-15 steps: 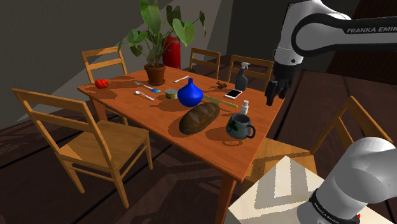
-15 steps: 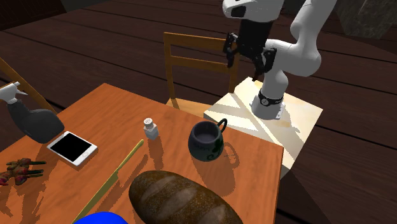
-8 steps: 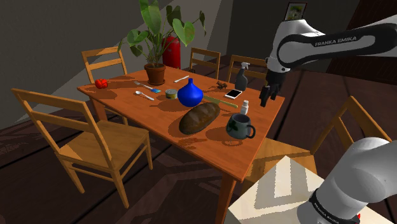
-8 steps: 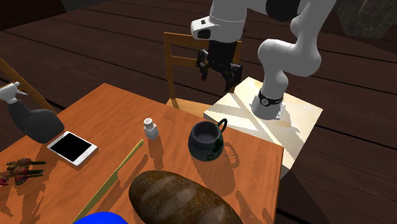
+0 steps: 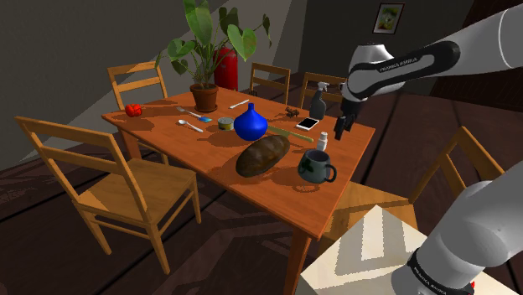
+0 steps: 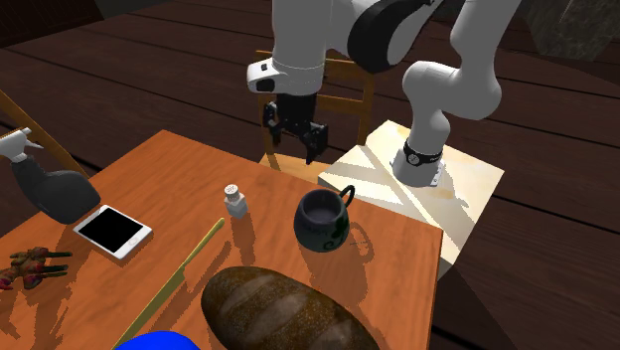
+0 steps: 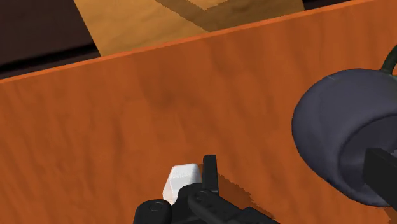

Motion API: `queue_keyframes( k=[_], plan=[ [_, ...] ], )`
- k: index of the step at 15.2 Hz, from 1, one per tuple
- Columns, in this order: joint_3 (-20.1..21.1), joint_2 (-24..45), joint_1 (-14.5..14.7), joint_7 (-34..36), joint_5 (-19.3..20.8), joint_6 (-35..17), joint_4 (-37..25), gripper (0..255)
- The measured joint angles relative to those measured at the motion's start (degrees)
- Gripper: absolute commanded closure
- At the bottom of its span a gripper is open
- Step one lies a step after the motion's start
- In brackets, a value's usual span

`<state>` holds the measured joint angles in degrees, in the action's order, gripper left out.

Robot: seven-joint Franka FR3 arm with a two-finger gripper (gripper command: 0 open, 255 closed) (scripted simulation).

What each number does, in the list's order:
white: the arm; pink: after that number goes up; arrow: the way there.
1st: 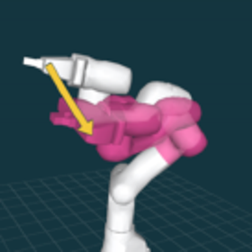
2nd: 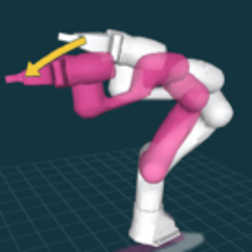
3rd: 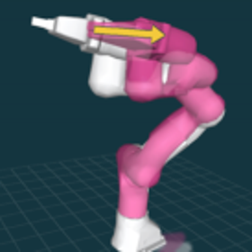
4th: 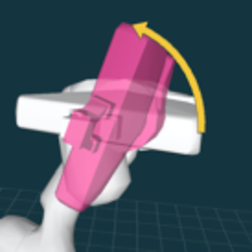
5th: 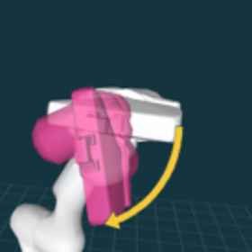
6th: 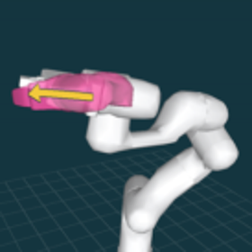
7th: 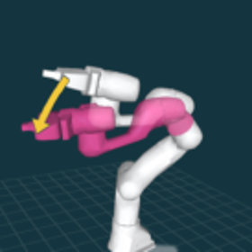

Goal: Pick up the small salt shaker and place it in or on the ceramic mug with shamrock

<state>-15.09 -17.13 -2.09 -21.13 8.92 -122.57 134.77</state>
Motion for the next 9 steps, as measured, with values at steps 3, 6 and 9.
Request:
queue_keyframes(
  k=[3,6,9],
  plan=[
    [-2.02,5.86,0.14,-4.36,-1.39,-4.3,-2.42,0],
    [-3.65,12.92,0.23,-9.44,-4.09,-7.33,-7.15,0],
    [-4.62,19.73,-0.34,-14.8,-7.49,-9.55,-12.27,0]
  ],
)
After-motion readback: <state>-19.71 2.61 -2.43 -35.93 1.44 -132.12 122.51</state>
